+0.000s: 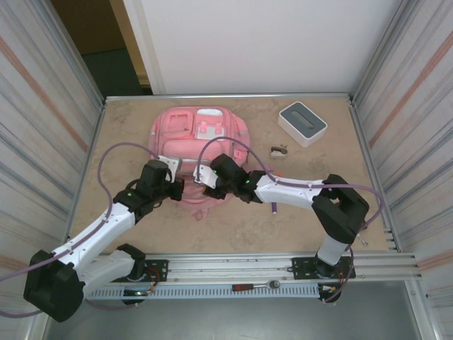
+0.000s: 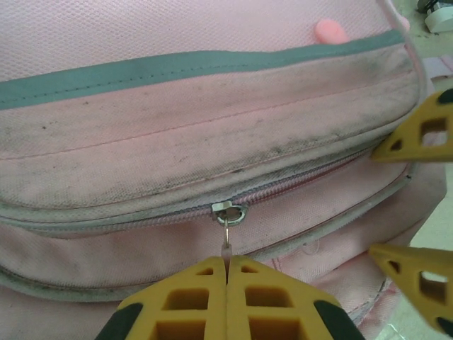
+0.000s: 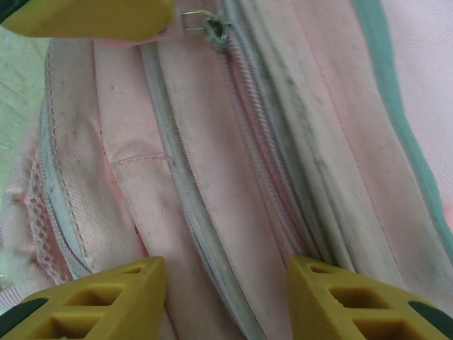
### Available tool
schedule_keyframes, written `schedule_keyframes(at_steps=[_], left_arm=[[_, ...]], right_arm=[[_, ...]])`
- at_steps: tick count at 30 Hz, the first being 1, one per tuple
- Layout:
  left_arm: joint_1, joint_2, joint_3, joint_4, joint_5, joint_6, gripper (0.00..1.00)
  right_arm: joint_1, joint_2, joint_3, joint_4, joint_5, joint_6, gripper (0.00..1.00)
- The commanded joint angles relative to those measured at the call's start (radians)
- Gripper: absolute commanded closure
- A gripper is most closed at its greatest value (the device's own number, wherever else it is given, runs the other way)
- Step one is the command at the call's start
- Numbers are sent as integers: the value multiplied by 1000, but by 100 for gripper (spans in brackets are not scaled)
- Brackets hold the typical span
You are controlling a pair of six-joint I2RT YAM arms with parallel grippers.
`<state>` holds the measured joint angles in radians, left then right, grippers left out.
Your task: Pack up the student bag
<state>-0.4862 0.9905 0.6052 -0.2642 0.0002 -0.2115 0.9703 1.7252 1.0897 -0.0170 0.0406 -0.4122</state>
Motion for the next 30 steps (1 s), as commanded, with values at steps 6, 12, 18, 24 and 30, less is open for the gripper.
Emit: schedule_keyframes(at_steps=[6,12,18,24,30], left_arm=[[8,-30,-21,11,29,-20,100],[26,-53,-36,18,18,-33,100],[46,-61,-30,-23,-49,-37,100],[60,-67,-26,-61,-143,-43,100],[70,-69,-30,-53,-143,-45,100]], right_arm=[[11,81,79,6,109,-60,60],[2,73,41,25,163,-73,86],[-11,-1,-39,38,228,-59,96],[-50,-103,-133,17,250,-16,97],[-123,-193,-209,30,183,87,93]])
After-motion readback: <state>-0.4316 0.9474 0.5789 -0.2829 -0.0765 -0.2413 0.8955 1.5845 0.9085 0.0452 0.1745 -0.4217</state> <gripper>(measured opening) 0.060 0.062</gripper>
